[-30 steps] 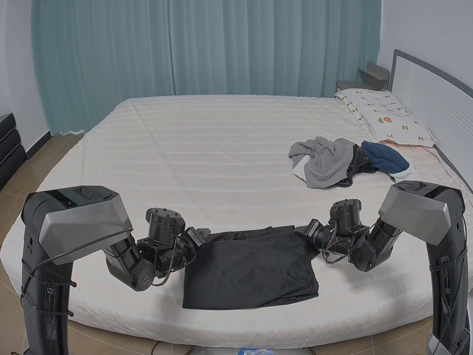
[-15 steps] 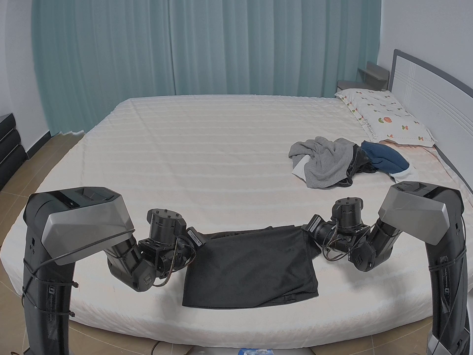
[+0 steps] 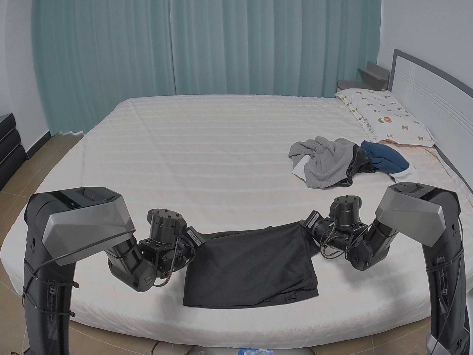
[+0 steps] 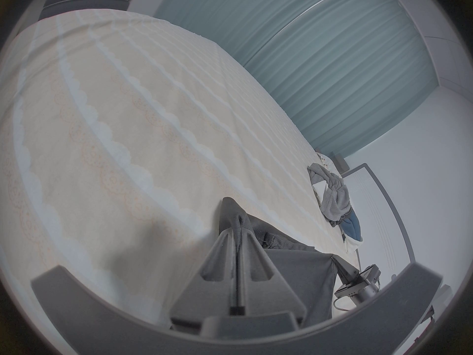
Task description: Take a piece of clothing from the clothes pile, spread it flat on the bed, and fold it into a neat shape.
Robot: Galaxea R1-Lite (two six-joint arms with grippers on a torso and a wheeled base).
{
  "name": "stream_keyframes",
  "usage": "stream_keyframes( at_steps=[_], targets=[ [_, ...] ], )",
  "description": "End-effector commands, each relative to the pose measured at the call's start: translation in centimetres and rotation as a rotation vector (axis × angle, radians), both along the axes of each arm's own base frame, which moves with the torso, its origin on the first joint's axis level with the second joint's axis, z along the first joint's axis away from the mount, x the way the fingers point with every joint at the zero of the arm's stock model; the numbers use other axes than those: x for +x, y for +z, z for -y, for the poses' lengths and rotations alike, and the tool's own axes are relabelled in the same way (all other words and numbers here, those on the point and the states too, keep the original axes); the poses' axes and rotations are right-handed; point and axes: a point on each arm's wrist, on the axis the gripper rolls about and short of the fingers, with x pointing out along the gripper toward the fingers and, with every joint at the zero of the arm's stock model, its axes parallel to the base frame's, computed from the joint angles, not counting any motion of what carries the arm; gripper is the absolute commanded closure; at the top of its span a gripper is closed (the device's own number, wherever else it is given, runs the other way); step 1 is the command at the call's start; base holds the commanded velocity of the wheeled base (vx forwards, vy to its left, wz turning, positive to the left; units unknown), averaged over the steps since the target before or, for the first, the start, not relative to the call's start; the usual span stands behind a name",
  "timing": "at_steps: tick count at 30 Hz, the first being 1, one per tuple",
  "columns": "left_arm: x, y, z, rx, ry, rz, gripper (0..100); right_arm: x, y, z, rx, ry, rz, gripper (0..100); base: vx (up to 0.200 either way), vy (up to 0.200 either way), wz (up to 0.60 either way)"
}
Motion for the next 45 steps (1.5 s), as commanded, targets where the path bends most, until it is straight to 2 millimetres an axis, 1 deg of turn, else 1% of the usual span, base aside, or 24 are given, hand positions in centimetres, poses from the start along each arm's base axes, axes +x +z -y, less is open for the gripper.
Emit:
stream_keyframes(
  at_steps=[1, 12, 13, 16, 19, 20, 21, 22, 24, 26, 27, 28, 30, 33, 34, 37, 38, 39, 45],
  targets=[
    [0.0, -0.1, 0.0, 0.0, 0.0, -0.001, 100, 0.2, -0.6, 0.2, -0.002, -0.004, -0.007, 100, 0.0, 0.0, 0.0],
    [0.0, -0.1, 0.0, 0.001, 0.0, -0.002, 100, 0.6, -0.8, -0.1, 0.003, -0.002, 0.002, 100, 0.0, 0.0, 0.0],
    [0.0, -0.1, 0.0, 0.001, 0.0, -0.002, 100, 0.6, -0.8, -0.1, 0.004, 0.0, 0.002, 0, 0.0, 0.0, 0.0],
    [0.0, -0.1, 0.0, 0.0, -0.001, -0.002, 100, 0.6, -0.8, -0.1, 0.006, -0.001, 0.006, 0, 0.0, 0.0, 0.0],
    [0.0, -0.1, 0.0, 0.0, -0.001, -0.002, 100, 0.3, 0.0, 0.4, 0.017, -0.005, 0.027, 0, 0.0, 0.0, 0.0],
    [0.0, -0.1, 0.0, 0.0, -0.001, -0.002, 100, 0.3, 0.0, 0.4, 0.017, -0.005, 0.027, 0, 0.0, 0.0, 0.0],
    [0.0, -0.1, 0.0, 0.001, 0.0, -0.002, 100, -0.8, 0.9, 1.2, 0.008, -0.006, 0.013, 0, 0.0, 0.0, 0.0],
    [0.0, -0.1, 0.0, 0.001, 0.0, -0.002, 100, -0.8, 0.9, 1.2, 0.008, -0.006, 0.013, 0, 0.0, 0.0, 0.0],
    [0.0, 0.0, -0.1, -0.002, 0.002, -0.005, 100, -2.6, 3.1, 2.7, 0.0, 0.034, 0.012, 0, 0.0, 0.0, 0.0],
    [0.0, 0.0, 0.0, -0.002, 0.002, -0.003, 100, -4.2, 4.2, 3.7, -0.007, 0.098, 0.004, 0, 0.0, 0.0, 0.0],
    [0.0, 0.0, 0.0, -0.002, 0.002, -0.003, 100, -4.4, 4.3, 3.8, -0.009, 0.106, 0.003, 0, 0.0, 0.0, 0.0],
    [0.0, 0.0, 0.0, -0.002, 0.002, -0.003, 100, -6.2, 5.0, 4.6, -0.018, 0.181, -0.01, 0, 0.0, 0.0, 0.0],
    [0.0, 0.0, -0.1, -0.002, 0.002, -0.005, 100, -8.1, 5.1, 5.0, -0.042, 0.277, -0.032, 0, 0.0, 0.0, 0.0],
    [0.0, 0.0, 0.0, 0.0, 0.001, -0.007, 100, -9.9, 4.4, 5.3, -0.09, 0.363, -0.055, 0, 0.0, 0.0, 0.0],
    [0.0, 0.0, 0.0, 0.0, 0.001, -0.007, 0, -10.0, 4.3, 5.2, -0.095, 0.368, -0.055, 0, 0.0, 0.0, 0.0],
    [0.0, 0.0, -0.1, -0.001, 0.002, -0.006, 0, -11.1, 3.7, 4.8, -0.138, 0.417, -0.071, 0, 0.0, 0.0, 0.0],
    [0.0, 0.0, -0.1, -0.001, 0.002, -0.006, 0, -11.1, 3.7, 4.8, -0.138, 0.417, -0.071, 0, 0.0, 0.0, 0.0],
    [0.0, 0.0, -0.1, -0.004, 0.003, -0.002, 0, -11.7, 3.4, 4.5, -0.156, 0.441, -0.08, 0, 0.0, 0.0, 0.0],
    [0.8, -0.6, -0.4, -0.007, 0.067, 0.061, 0, -12.4, 2.7, 3.7, -0.18, 0.486, -0.095, 0, 0.0, 0.0, 0.0]
  ],
)
